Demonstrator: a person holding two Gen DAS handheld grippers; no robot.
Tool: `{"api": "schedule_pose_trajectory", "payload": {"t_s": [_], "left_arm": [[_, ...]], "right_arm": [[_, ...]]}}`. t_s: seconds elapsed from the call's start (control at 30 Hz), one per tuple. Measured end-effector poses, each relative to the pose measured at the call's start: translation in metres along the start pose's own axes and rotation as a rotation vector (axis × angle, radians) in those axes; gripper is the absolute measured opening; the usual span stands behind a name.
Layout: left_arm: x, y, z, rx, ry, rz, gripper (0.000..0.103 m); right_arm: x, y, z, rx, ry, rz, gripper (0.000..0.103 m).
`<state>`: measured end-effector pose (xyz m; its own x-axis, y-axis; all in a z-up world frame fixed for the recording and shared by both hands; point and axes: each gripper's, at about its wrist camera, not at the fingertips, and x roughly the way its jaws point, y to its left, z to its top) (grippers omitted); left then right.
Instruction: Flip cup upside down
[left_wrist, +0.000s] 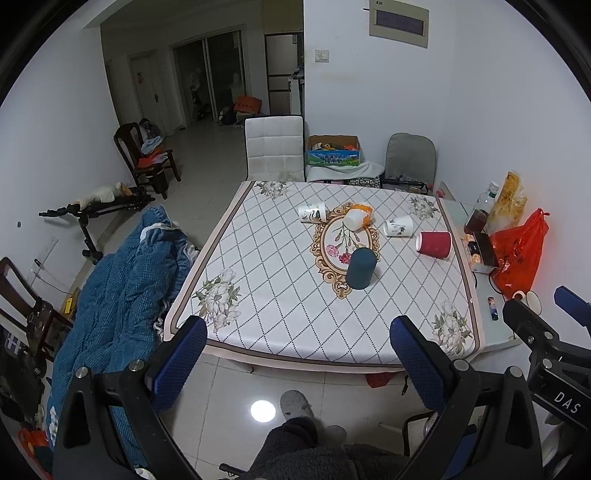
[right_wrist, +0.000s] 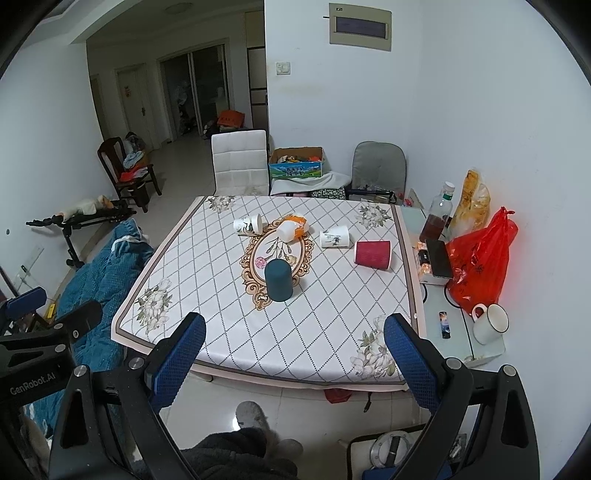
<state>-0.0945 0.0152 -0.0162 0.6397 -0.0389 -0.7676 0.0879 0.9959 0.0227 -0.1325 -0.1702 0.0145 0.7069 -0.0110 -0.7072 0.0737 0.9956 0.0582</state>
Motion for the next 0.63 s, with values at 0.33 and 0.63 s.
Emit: {"api": "schedule_pose_trajectory", "payload": {"t_s": [0.33, 0.63], "left_arm": [[0.0002, 0.0031, -0.0028, 0.007, 0.003, -0.010, 0.102], [0.0005, 0.0032, -0.0029, 0.008, 0.003, -0.011, 0.102]], "right_arm": [[-0.0019, 0.0007, -0.0036, 0.005, 0.004, 0.000, 0.099], [-0.0021, 0.0009, -0.0057, 0.004, 0.007, -0.002, 0.099]]}}
